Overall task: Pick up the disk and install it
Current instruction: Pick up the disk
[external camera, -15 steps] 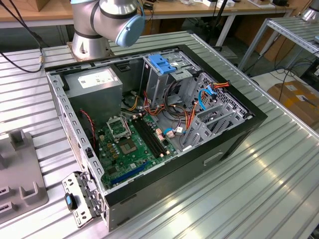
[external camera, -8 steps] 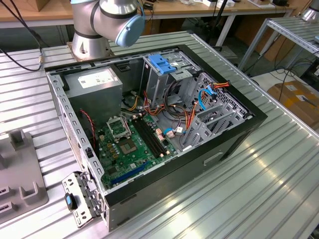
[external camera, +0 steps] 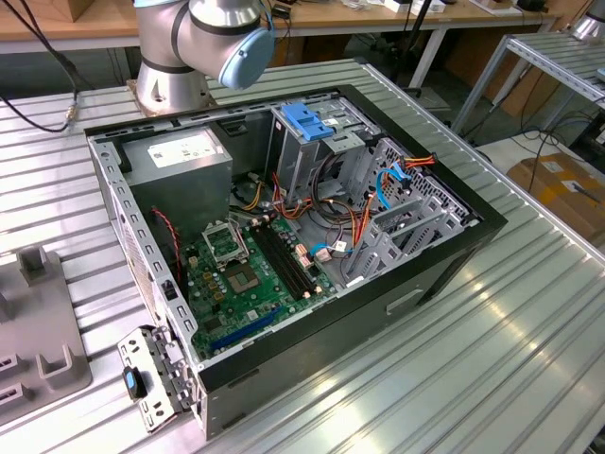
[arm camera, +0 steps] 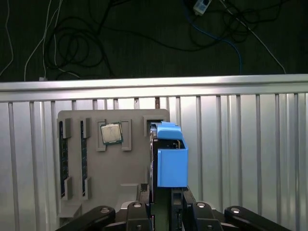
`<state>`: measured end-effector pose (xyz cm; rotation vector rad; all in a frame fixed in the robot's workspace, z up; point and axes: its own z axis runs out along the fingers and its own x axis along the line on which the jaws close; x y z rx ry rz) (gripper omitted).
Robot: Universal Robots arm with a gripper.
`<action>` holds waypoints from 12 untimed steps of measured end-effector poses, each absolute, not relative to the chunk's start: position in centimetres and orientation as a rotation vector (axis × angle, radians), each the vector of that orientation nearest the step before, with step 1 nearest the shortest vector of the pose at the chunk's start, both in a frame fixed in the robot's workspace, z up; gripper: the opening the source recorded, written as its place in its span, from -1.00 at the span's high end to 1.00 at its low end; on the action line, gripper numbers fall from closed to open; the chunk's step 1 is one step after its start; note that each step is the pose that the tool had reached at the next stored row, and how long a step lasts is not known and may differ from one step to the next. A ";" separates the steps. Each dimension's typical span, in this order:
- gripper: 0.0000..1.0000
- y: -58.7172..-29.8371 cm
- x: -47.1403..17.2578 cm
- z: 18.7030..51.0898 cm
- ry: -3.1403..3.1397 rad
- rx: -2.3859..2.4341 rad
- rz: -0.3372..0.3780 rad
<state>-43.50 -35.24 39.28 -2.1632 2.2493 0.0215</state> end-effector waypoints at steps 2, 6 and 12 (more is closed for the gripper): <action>0.30 -35.2 -43.5 39.7 2.249 -2.163 0.021; 0.30 -35.2 -43.5 41.2 2.249 -2.163 0.021; 0.30 -35.2 -43.5 42.7 2.249 -2.163 0.021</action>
